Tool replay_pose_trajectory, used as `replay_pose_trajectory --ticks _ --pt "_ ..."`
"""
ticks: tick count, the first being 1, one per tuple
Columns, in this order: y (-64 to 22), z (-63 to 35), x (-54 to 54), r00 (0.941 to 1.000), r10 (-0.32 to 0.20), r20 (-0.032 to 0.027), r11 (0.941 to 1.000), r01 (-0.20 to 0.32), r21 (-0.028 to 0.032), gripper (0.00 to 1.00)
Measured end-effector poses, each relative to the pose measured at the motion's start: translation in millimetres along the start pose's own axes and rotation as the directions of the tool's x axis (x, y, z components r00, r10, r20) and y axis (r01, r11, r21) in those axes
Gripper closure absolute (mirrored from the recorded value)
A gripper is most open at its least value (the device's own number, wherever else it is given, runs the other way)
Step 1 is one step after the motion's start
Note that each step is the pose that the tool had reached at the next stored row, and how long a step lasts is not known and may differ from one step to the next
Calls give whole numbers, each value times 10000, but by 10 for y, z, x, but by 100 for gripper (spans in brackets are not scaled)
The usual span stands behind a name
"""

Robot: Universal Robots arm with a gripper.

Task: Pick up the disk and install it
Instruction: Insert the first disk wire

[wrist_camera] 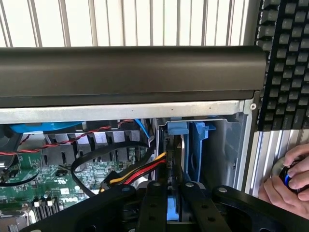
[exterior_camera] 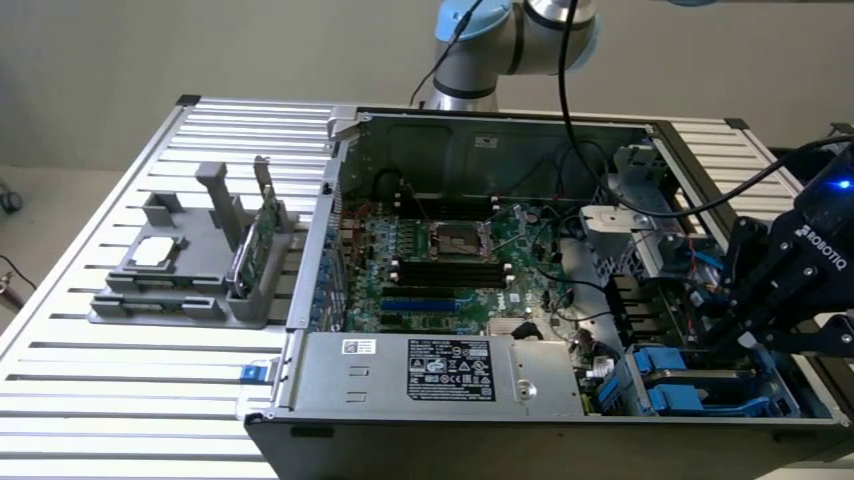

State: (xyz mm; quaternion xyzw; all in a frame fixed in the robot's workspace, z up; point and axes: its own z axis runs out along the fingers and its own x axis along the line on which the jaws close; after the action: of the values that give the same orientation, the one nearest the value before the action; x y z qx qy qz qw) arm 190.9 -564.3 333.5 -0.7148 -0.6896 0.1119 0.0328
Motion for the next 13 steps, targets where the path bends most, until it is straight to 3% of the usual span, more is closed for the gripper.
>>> replay_pose_trajectory --ticks 5,13 --pt "-8 2 0 10000 14 -6 9999 -14 -122 83" --pt "-37 10 0 10000 22 -9 9998 -22 -205 83"
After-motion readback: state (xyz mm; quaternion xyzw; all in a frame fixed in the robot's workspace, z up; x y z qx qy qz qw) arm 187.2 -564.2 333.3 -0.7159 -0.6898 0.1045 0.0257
